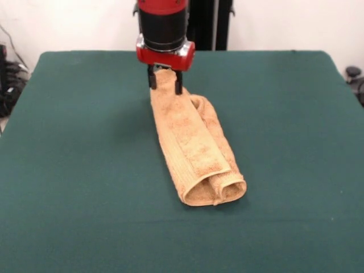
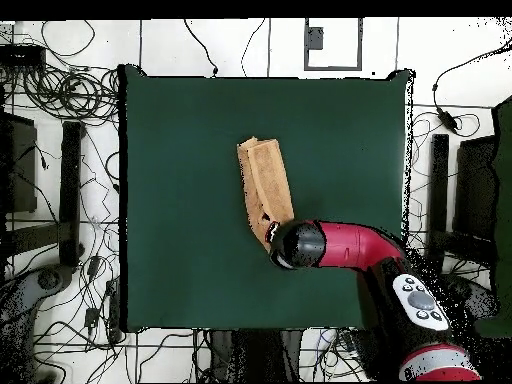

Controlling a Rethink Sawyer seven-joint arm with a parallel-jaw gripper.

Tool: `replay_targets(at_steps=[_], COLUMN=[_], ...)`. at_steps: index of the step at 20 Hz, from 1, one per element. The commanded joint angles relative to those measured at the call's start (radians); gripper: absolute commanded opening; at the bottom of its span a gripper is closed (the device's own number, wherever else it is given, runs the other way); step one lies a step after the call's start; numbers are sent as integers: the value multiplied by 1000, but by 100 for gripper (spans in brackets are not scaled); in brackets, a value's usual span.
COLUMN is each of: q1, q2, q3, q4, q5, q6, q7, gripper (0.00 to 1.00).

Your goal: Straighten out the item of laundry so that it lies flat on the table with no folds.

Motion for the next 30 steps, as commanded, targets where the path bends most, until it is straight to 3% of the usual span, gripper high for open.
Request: replay_targets(at_steps=[1,7,11,24,30], q1=[-27,-88,-113,-76,-64], q2=[-12,-132,-165,-16,3], q3=[171,217,255,290,299], q4=[70,142,160,86,85], q5=[-58,-51,-51,-135,-166], q6=[182,268,303,174,121], q7=[-278,-299,-294,-194,-138], gripper=[100,100,100,100,100])
